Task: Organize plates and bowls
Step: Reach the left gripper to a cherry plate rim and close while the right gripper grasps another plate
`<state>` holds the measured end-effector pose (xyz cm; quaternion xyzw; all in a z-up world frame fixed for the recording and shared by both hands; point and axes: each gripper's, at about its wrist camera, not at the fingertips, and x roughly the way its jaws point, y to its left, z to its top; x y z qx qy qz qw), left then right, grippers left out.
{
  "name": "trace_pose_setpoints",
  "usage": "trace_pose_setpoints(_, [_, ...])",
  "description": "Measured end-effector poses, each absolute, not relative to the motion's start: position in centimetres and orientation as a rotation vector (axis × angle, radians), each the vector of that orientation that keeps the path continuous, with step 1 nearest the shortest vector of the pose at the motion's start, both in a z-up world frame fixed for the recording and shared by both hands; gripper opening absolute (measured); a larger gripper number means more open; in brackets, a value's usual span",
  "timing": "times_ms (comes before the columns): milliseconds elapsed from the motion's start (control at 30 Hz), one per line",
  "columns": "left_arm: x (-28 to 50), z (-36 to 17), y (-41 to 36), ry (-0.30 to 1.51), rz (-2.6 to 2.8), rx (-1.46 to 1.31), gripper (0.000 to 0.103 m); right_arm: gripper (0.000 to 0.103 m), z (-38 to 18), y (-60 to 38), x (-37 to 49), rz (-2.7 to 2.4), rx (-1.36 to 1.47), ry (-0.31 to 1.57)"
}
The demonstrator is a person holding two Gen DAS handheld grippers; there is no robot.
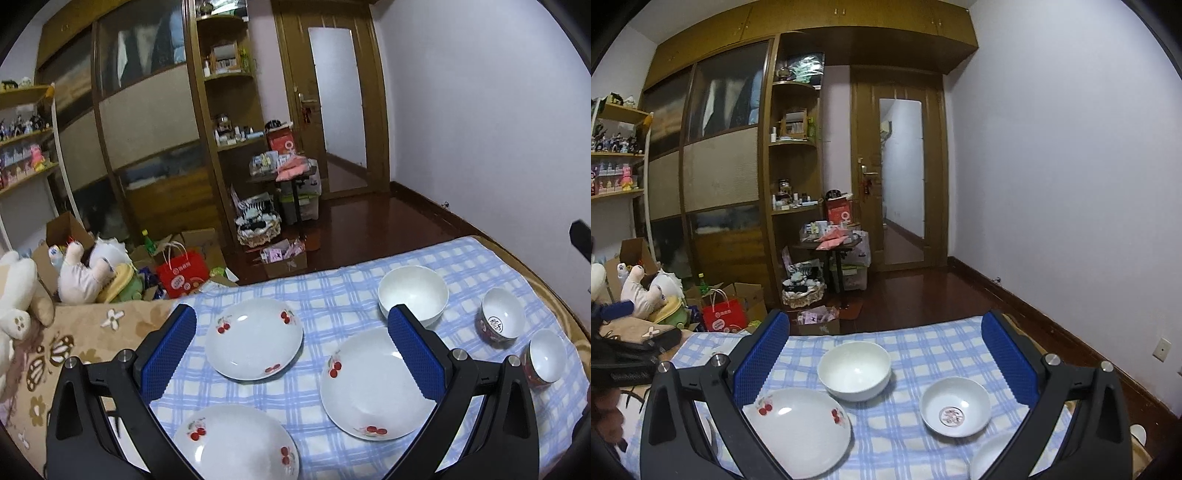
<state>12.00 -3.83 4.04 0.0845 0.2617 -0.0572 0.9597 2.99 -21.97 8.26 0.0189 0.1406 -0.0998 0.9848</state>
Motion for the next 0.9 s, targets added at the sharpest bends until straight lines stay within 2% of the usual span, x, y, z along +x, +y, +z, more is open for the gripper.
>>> trace_pose_setpoints(233, [15.6, 0.9, -3.9, 0.632, -0.111, 0.169, 0.102, 0.103, 6.6, -21.0, 5.9, -0.149, 0.047, 0.338])
trace_pose_setpoints(400, [18.0, -1.0, -2.5, 0.696, -0.083, 0.139, 0.102, 0.103, 4.4, -21.1, 8.7, -0.127, 0.066, 0.449])
trace_pose_setpoints(900, [22.3, -7.8, -1.0, 0.952, -0.072, 0.097, 0.102, 0.103, -3.9, -21.2, 13.4, -0.099, 0.082, 0.671])
